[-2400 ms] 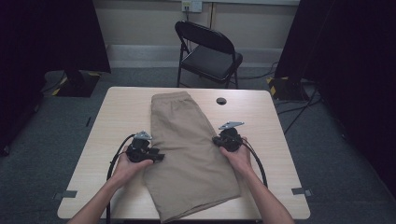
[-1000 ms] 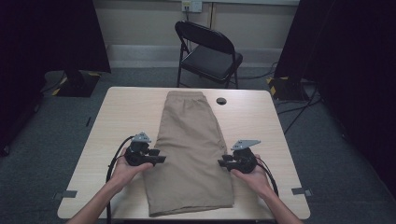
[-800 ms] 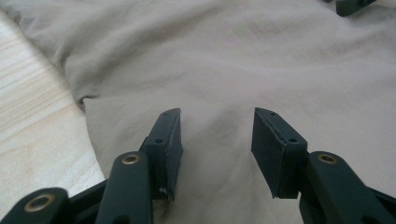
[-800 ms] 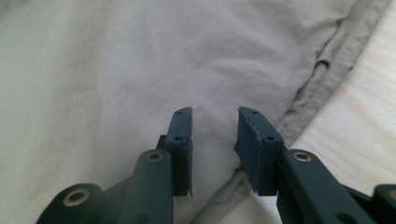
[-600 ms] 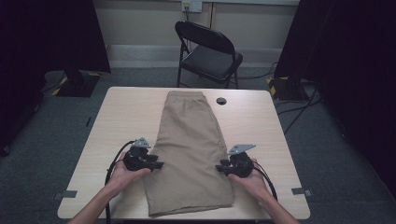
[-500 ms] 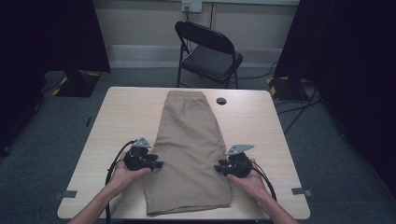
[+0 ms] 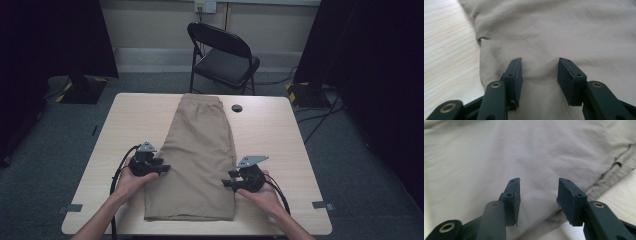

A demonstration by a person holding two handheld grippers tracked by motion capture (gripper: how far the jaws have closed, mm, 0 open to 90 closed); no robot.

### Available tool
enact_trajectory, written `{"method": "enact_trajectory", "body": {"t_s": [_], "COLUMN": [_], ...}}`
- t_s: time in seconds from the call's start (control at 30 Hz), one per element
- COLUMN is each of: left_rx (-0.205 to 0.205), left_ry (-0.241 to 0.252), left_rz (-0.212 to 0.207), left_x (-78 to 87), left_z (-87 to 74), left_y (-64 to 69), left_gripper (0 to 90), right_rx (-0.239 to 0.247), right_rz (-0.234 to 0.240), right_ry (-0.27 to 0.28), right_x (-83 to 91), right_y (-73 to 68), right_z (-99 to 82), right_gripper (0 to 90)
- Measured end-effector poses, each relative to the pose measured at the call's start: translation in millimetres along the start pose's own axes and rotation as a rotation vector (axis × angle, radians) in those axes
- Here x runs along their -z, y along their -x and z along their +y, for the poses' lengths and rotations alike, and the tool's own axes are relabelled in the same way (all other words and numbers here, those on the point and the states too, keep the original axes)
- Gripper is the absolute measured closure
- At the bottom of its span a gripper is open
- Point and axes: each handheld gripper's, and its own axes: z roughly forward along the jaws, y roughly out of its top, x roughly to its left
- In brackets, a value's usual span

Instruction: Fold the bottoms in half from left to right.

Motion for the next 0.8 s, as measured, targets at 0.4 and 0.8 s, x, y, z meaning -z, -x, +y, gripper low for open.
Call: {"method": "enact_trajectory", "body": {"t_s": [0.4,0.8], "left_rx": [0.006,0.018], "left_ry": [0.0,0.001], "left_rz": [0.0,-0.016], "left_x": [0.5,0.9], "left_z": [0.1,-0.1], "left_y": [-2.0,-4.4], "left_gripper": [54.3,54.1], "right_rx": [0.144,0.209], "right_rz": [0.154,0.231], "right_ry": [-0.033,-0.098], "right_x": [16.5,6.8], "right_y": [-52.5,-58.8], "right_z": [-16.8,-29.2], "right_gripper": [59.5,47.8]}}
